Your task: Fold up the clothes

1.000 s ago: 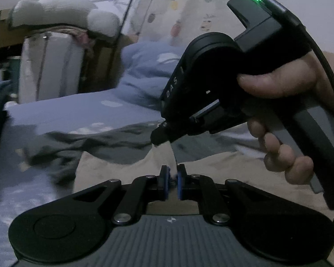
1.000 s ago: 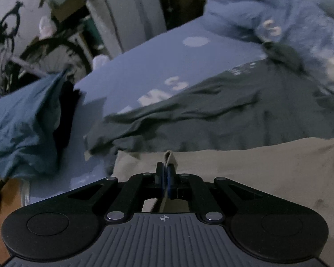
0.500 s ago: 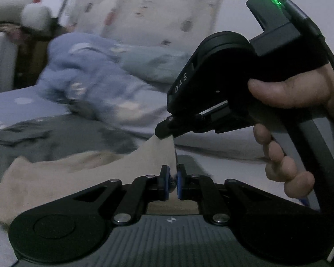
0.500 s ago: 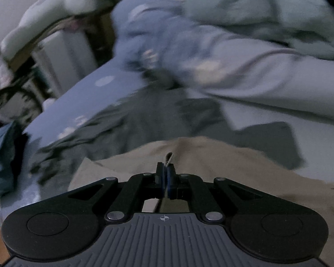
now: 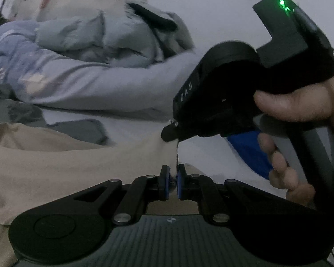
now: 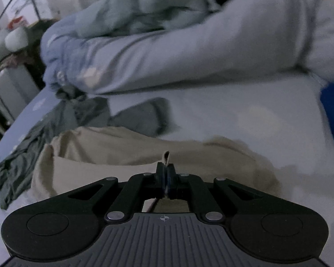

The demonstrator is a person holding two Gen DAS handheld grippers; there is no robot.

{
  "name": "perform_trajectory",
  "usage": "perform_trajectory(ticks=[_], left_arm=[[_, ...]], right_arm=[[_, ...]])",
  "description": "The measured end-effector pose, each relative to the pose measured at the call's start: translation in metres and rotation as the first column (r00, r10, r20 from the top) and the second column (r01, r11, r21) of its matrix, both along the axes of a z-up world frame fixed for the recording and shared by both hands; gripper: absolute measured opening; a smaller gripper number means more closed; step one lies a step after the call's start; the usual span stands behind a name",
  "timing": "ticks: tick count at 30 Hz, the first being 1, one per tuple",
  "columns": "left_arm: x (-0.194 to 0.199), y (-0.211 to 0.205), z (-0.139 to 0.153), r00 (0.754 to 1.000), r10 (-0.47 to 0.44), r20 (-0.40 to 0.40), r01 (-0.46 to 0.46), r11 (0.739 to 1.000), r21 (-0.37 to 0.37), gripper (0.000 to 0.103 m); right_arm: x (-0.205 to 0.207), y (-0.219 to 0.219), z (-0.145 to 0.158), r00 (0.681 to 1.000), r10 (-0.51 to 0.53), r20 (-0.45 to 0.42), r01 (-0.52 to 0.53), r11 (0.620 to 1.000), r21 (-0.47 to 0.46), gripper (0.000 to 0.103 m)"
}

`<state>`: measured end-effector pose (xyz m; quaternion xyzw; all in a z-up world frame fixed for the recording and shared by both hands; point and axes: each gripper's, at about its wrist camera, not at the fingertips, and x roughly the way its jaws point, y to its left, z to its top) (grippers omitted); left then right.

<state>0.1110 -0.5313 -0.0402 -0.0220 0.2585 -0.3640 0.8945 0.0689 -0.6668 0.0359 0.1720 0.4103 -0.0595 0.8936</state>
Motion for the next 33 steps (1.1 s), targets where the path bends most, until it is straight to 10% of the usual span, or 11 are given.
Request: perform_trajectory(ticks=[17,21,25,33], left_arm=[[-0.029,-0.068,-0.052,0.995,-0.063,-0.076,0.077,0.975,0.209,0.014],[-0.023,-0.071,-0.064,0.981,-0.111,-0.158,0.139,0.973,0.182,0.061],[-0.030,-0.046,-0.055,0.973,-0.151,-0.175,0.168,0.982,0.088,0.087],[-0.040,0.116,0.016,0.987,-0.099,-0.123,0.087,0.991,-0.105,0.100]], right_arm=[[-0.046,-0.071,-0.097,0.989,-0.110,-0.096,0.118,0.990,0.084,0.008],[-0.054,-0.077,-0.103,0.974,-0.186,-0.128,0.186,0.982,-0.009,0.025],[-0.078,-0.081,-0.089,0.962,-0.249,-0.110,0.243,0.968,-0.070,0.054],[-0.177,-0.043,-0.028,0.972,-0.233,-0.011,0.231,0.967,-0.106,0.070]])
